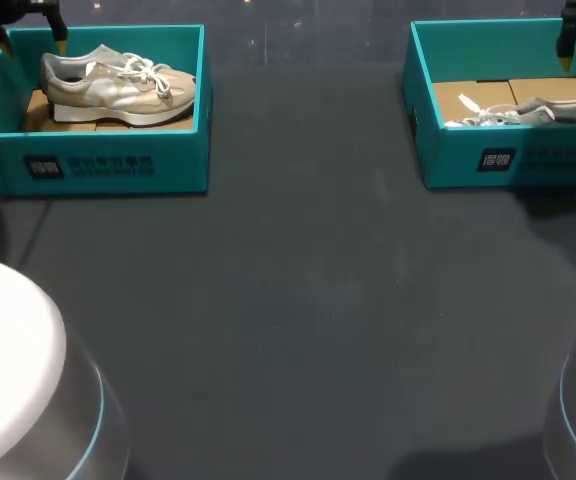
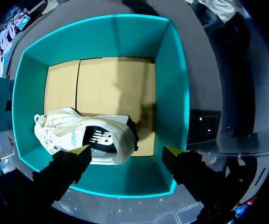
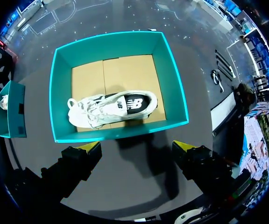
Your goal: Take the shoe out of the shoebox, open the shoe tongue, remove and reinsert the insole, then place the shoe into the shoebox
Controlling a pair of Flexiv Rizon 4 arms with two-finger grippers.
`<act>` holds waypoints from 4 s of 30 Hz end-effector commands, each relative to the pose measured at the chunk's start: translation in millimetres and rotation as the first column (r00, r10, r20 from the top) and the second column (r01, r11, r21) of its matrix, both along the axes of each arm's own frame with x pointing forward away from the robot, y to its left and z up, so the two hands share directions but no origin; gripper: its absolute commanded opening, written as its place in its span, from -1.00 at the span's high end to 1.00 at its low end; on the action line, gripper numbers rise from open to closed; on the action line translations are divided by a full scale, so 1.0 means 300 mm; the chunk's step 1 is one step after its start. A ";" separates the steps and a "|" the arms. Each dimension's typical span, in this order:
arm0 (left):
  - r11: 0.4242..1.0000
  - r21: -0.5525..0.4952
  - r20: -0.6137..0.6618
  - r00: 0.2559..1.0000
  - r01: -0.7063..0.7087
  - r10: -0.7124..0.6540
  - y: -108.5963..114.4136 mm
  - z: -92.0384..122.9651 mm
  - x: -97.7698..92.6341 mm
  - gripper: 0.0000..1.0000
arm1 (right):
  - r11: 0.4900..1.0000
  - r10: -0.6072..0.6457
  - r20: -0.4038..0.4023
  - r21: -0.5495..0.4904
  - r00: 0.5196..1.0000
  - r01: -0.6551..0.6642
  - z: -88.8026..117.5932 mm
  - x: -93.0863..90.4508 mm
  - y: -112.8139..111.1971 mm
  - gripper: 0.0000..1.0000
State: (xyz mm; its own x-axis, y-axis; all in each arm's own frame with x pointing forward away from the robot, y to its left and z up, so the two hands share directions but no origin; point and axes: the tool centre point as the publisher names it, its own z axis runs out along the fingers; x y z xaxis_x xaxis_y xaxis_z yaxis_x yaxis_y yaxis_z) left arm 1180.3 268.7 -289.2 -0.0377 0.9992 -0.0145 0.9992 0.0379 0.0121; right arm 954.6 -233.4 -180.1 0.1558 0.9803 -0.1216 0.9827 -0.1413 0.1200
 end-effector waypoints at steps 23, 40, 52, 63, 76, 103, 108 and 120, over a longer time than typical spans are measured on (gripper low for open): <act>0.998 0.055 -0.025 1.000 0.012 -0.011 -0.011 -0.187 0.028 -0.58 | 1.000 0.000 0.002 0.000 1.000 0.000 0.000 -0.004 -0.001 -1.00; 0.995 0.103 -0.021 1.000 0.014 -0.012 0.011 -0.262 0.012 -0.28 | 1.000 0.000 0.002 0.000 1.000 0.000 0.000 -0.004 -0.001 -1.00; 0.992 0.122 -0.018 1.000 0.018 -0.016 0.029 -0.279 -0.002 1.00 | 1.000 0.000 0.002 0.000 1.000 0.000 0.000 -0.004 -0.001 -1.00; 0.993 0.113 -0.018 1.000 0.022 -0.020 0.063 -0.256 -0.013 1.00 | 1.000 0.000 0.002 0.000 1.000 0.000 0.000 -0.004 -0.001 -1.00; 1.000 0.015 0.030 1.000 0.006 -0.006 0.065 -0.048 -0.037 1.00 | 1.000 0.000 0.002 0.000 1.000 0.000 0.000 -0.004 -0.001 -1.00; 0.996 0.075 0.150 0.988 -0.057 0.046 -0.016 0.340 -0.312 1.00 | 1.000 0.000 0.002 0.000 1.000 0.000 0.000 -0.004 -0.001 -1.00; 0.996 0.070 0.157 0.987 -0.051 0.039 -0.062 0.378 -0.437 1.00 | 1.000 0.000 0.002 0.000 1.000 0.000 0.000 -0.004 -0.001 -1.00; 0.996 0.080 0.167 0.985 -0.050 0.036 -0.211 0.434 -0.751 1.00 | 1.000 0.000 0.002 0.000 1.000 0.000 0.000 -0.004 -0.001 -1.00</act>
State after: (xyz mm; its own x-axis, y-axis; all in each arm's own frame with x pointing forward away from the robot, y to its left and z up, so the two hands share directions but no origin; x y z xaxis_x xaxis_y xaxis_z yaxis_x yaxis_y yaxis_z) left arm 1011.6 217.4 -163.8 -0.0840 0.9955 0.0438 0.9963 0.0831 0.0219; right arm 954.6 -233.4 -180.0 0.1559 0.9803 -0.1214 0.9826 -0.1414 0.1201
